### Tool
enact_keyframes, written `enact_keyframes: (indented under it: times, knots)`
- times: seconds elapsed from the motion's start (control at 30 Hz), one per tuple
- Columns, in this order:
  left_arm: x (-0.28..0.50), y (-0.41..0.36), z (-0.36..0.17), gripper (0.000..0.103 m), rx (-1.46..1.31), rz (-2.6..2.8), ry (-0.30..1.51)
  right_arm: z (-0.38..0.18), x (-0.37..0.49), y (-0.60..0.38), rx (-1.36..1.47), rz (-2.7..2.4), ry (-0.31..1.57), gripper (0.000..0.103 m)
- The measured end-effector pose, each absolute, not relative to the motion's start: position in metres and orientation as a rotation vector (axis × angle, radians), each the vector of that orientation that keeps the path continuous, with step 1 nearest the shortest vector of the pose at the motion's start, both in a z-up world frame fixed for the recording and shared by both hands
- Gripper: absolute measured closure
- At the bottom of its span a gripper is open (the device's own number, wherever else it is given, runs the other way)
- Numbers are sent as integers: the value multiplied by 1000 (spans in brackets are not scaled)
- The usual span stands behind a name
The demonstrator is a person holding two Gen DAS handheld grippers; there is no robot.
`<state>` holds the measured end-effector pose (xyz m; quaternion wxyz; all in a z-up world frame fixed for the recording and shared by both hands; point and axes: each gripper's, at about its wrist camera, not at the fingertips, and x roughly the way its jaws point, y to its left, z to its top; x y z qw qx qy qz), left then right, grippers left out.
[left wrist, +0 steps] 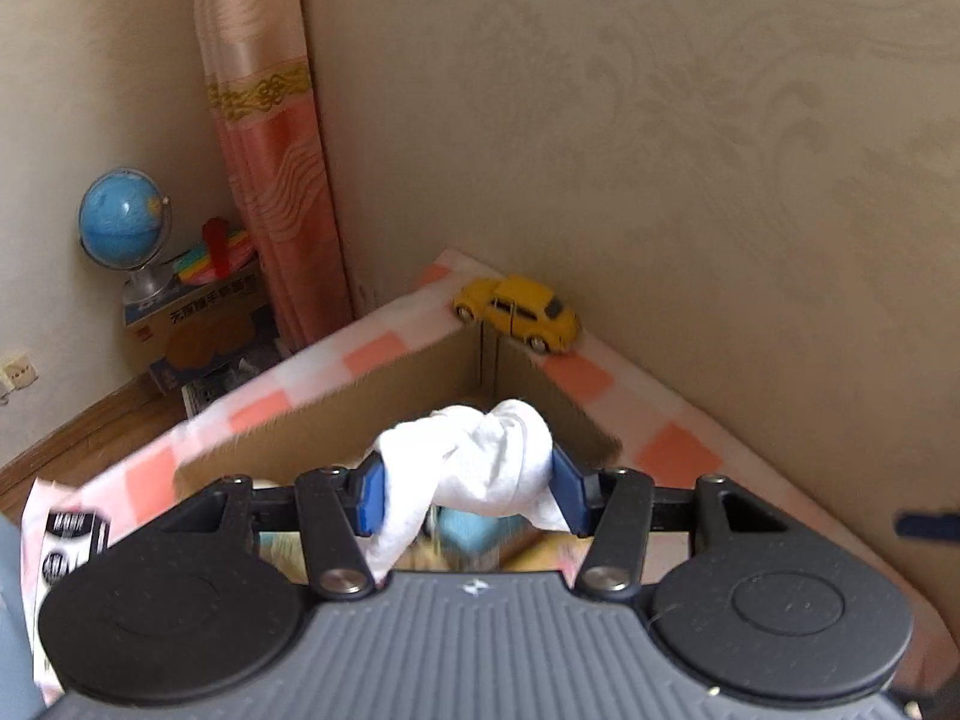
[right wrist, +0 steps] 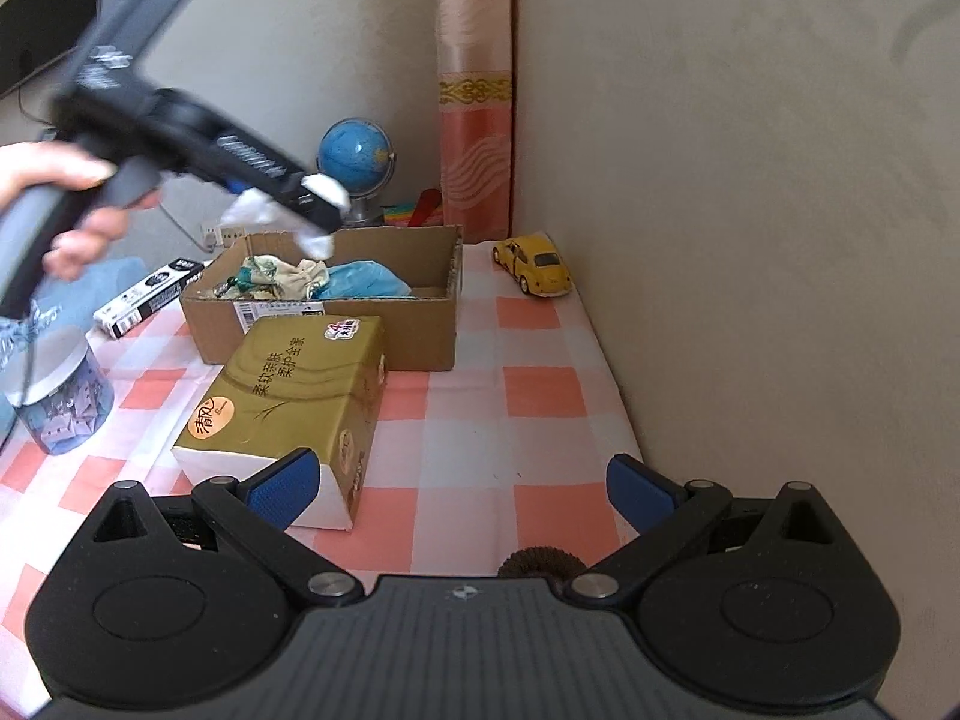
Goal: Organize soft objects
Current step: 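Carry the white sock into the box and open the left tool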
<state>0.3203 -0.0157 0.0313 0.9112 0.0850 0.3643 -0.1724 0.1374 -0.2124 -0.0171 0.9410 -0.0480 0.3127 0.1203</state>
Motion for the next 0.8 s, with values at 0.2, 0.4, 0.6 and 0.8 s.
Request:
enact_keyframes:
  times: [0.2,0.4,0.6,0.8]
  knots:
    - [366,-35,20,48,174,-341,769,-24,138,-221,-84,221,657,0]
    - [379,-43,12,14,196,-296,743,-28,136,-227,-83,211,667,0]
    - [361,-33,20,6,195,-288,729,-28,134,-230,-81,213,669,0]
    - [324,-20,32,5,204,-268,709,-31,129,-227,-86,221,675,0]
